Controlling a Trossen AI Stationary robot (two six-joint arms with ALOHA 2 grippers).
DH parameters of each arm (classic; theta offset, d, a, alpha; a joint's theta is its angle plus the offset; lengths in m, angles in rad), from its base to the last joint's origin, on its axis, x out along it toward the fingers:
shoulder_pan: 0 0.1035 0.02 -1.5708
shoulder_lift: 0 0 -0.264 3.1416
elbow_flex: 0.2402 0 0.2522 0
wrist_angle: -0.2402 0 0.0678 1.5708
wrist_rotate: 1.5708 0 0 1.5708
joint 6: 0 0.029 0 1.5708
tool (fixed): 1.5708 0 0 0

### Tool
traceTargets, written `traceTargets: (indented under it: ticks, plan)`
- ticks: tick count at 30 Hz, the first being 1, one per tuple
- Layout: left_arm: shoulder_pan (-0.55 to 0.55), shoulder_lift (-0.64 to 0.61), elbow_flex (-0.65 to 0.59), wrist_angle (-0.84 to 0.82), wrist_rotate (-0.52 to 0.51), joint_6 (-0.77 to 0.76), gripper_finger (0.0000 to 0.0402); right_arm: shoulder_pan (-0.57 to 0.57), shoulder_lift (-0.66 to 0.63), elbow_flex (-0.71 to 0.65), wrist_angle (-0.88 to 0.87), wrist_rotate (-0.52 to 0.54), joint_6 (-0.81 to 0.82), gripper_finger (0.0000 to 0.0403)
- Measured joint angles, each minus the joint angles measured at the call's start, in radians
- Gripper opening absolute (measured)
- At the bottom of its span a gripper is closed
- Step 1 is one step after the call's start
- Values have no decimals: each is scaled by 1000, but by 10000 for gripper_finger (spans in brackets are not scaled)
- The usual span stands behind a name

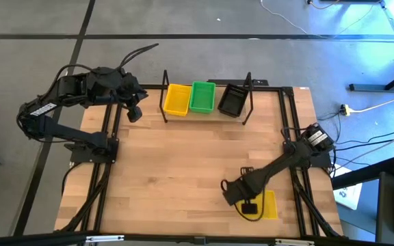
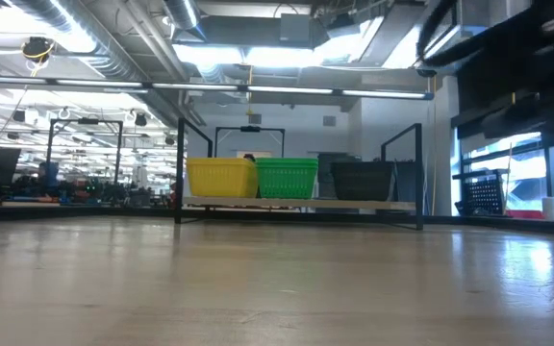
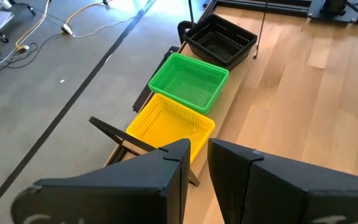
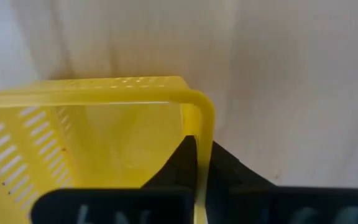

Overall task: Stack baskets on shelf by color
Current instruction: Stack the yellow bin on top of the yellow bin on the shelf

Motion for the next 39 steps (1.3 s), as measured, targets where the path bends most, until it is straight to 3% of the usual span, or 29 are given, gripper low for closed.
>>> traceTargets:
  ticks: [9, 19, 25, 28, 34, 39]
  plan:
    - [0, 0, 0, 0, 0, -1, 50, -173, 0, 57, -151, -67, -13, 2]
    - [0, 0, 0, 0, 1, 0, 50, -329, 0, 437, -414, 48, 2, 1]
    - [0, 0, 0, 0, 1, 0, 50, -421, 0, 691, -467, 204, 190, 0]
    - [0, 0, 0, 0, 2, 40, 50, -462, 0, 778, -456, 330, 250, 0]
    - [0, 0, 0, 33, 71, 136, 50, -524, 0, 864, -394, 687, 230, 0]
    - [0, 0, 0, 122, 80, 327, 50, -562, 0, 869, -234, 879, 117, 0]
